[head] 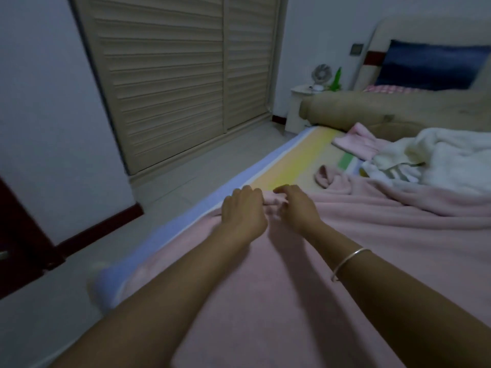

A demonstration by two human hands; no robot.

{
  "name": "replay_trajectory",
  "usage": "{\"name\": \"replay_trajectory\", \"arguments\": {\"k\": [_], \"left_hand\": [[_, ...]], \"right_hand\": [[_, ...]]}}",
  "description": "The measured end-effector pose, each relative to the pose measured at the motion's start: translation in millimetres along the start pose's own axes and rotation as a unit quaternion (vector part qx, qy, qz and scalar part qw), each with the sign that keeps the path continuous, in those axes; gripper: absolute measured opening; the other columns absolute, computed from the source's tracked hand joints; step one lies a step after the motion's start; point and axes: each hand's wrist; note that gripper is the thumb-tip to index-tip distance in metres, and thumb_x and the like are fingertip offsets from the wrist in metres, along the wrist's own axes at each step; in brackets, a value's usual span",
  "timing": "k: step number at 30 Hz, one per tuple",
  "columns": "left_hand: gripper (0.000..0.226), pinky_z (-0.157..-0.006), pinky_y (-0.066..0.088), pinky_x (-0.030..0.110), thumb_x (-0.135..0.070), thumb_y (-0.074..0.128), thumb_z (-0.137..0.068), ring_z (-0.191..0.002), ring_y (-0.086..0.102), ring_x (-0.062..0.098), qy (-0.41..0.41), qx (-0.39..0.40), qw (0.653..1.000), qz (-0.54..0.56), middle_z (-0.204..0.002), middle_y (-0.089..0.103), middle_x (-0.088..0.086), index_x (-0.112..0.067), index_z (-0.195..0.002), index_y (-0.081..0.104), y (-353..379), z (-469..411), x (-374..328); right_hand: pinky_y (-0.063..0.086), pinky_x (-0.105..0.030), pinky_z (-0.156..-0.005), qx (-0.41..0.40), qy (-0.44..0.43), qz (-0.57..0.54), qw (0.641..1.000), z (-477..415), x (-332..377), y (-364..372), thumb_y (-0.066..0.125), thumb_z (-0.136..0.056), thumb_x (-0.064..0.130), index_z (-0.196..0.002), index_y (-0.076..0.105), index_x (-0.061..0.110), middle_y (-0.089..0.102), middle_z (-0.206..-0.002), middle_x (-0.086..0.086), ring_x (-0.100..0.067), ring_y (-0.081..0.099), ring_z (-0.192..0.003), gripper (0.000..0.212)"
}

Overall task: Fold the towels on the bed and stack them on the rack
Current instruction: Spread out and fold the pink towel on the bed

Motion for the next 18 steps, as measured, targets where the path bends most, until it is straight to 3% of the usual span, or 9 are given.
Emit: {"name": "replay_trajectory", "arguments": {"k": [4,8,12,15,18], "left_hand": [[0.033,-0.093,0.043,0.034,-0.014,0.050,-0.089,-0.118,0.052,0.028,0.045,0.015,0.996,0.076,-0.127,0.058,0.005,-0.022,-0.119,0.063,38,-67,-76],[0.032,-0.090,0.046,0.033,-0.028,0.051,-0.092,-0.116,0.056,0.030,0.040,0.028,0.996,0.079,-0.127,0.061,0.008,-0.017,-0.121,0.061,71,-131,-133],[0.059,-0.088,0.046,0.032,-0.057,0.055,-0.086,-0.116,0.057,0.030,-0.005,0.050,0.996,0.079,-0.128,0.060,0.010,-0.014,-0.127,0.055,111,-192,-170],[0.077,-0.089,0.045,0.031,-0.067,0.061,-0.075,-0.119,0.056,0.029,-0.070,0.068,0.988,0.116,-0.132,0.057,0.009,-0.014,-0.130,0.053,136,-228,-187],[0.065,-0.083,0.047,0.031,-0.058,0.063,-0.076,-0.111,0.060,0.029,-0.136,0.074,0.980,0.122,-0.125,0.062,0.009,-0.013,-0.122,0.060,156,-259,-205]], "right_hand": [[0.039,-0.033,-0.090,-0.033,0.061,0.099,0.993,-10,-99,-64,0.053,-0.087,0.010,-0.120,0.060,0.016,0.059,-0.123,-0.010,-0.029,0.053,-0.115,0.034],[0.039,-0.030,-0.092,-0.023,0.115,0.168,0.979,-28,-182,-106,0.054,-0.088,0.016,-0.120,0.061,0.020,0.058,-0.124,-0.010,-0.027,0.052,-0.116,0.033],[0.045,-0.035,-0.091,-0.014,0.132,0.203,0.970,-57,-239,-116,0.050,-0.089,0.021,-0.127,0.054,0.020,0.053,-0.124,-0.010,-0.030,0.055,-0.111,0.038],[0.046,-0.038,-0.086,-0.005,0.123,0.229,0.966,-79,-261,-109,0.049,-0.089,0.023,-0.140,0.036,0.018,0.047,-0.128,-0.015,-0.035,0.058,-0.107,0.053],[0.044,-0.038,-0.089,0.018,0.141,0.252,0.957,-99,-283,-101,0.049,-0.093,0.031,-0.142,0.031,0.012,0.045,-0.131,-0.018,-0.035,0.056,-0.111,0.056]]}}
Point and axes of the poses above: each hand's wrist, its own z-axis away from the middle knuckle, its own y-axis out of the palm, x = y × z
